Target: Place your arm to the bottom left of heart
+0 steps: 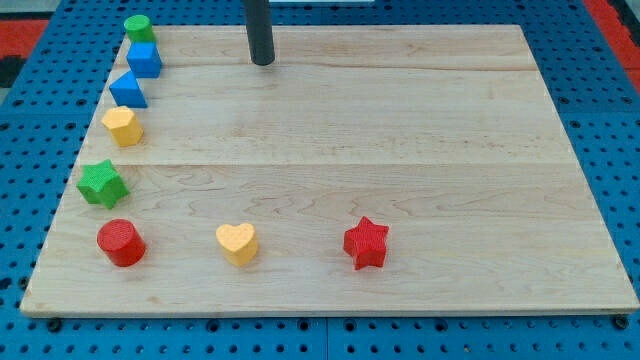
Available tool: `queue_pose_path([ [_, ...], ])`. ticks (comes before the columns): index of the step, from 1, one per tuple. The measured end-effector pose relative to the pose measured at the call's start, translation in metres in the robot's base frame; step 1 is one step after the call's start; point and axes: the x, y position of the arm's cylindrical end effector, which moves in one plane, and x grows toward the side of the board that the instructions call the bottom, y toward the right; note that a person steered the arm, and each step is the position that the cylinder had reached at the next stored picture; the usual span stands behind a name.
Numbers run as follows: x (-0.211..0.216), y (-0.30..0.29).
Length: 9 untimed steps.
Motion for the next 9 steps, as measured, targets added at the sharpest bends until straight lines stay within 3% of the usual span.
queue_pose_path([
  [2, 0.001, -0.012],
  [3, 0.015, 0.024],
  [4, 0.041, 0.167],
  [5, 0.113, 0.277],
  [6, 0.220, 0.306],
  [7, 0.342, 0.279],
  [9, 0.358, 0.269],
])
